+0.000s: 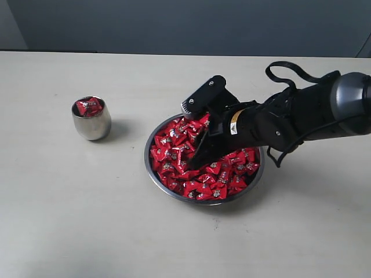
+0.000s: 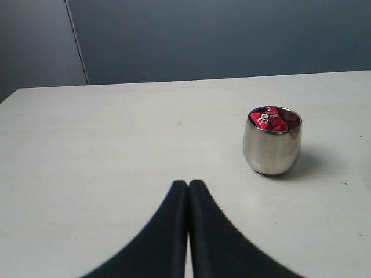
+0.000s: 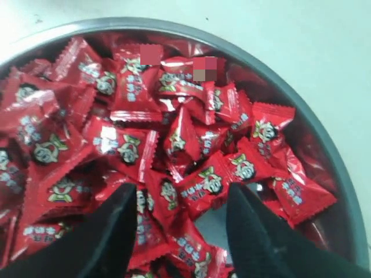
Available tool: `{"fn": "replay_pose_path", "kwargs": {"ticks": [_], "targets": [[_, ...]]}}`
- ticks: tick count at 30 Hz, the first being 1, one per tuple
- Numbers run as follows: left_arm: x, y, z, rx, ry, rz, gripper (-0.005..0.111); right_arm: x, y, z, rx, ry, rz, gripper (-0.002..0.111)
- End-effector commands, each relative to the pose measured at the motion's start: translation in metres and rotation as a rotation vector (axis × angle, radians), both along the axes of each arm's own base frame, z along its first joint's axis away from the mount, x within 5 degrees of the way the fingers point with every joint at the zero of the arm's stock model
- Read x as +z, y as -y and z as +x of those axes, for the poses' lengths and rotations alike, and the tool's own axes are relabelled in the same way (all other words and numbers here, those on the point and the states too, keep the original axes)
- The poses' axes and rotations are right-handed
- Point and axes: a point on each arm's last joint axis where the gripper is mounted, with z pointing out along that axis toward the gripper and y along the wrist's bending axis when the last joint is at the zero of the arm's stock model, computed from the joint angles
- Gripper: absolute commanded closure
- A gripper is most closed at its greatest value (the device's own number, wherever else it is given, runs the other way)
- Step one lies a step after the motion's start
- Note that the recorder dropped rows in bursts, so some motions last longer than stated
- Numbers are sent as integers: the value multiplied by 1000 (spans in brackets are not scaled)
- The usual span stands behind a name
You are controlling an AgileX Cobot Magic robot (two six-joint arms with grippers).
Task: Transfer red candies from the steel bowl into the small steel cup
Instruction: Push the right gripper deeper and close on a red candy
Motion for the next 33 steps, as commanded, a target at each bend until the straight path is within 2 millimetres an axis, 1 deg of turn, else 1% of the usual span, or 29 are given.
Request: {"fn": "replay_pose_path", "kwargs": {"ticks": [1, 5, 9, 11, 14, 21, 33], "targets": [[-1, 0, 0, 0, 4, -7, 106, 4, -8, -3, 30, 32, 32, 61], [-1, 0, 0, 0, 4, -7, 106, 2, -10, -2, 32, 43, 47, 61], [-1, 0, 0, 0, 4, -7, 106, -11, -19, 8, 27, 4, 0, 61], [-1, 0, 0, 0, 4, -7, 106, -13, -21, 11, 24, -13, -21, 61], [-1, 0, 0, 0, 4, -7, 106, -14, -19, 12, 22, -22, -38, 61], [-1, 0, 0, 0, 4, -7, 106, -15, -7, 22, -22, -31, -46, 61], [-1, 0, 0, 0, 4, -7, 106, -16, -7, 23, -30, -36, -44, 61]]}}
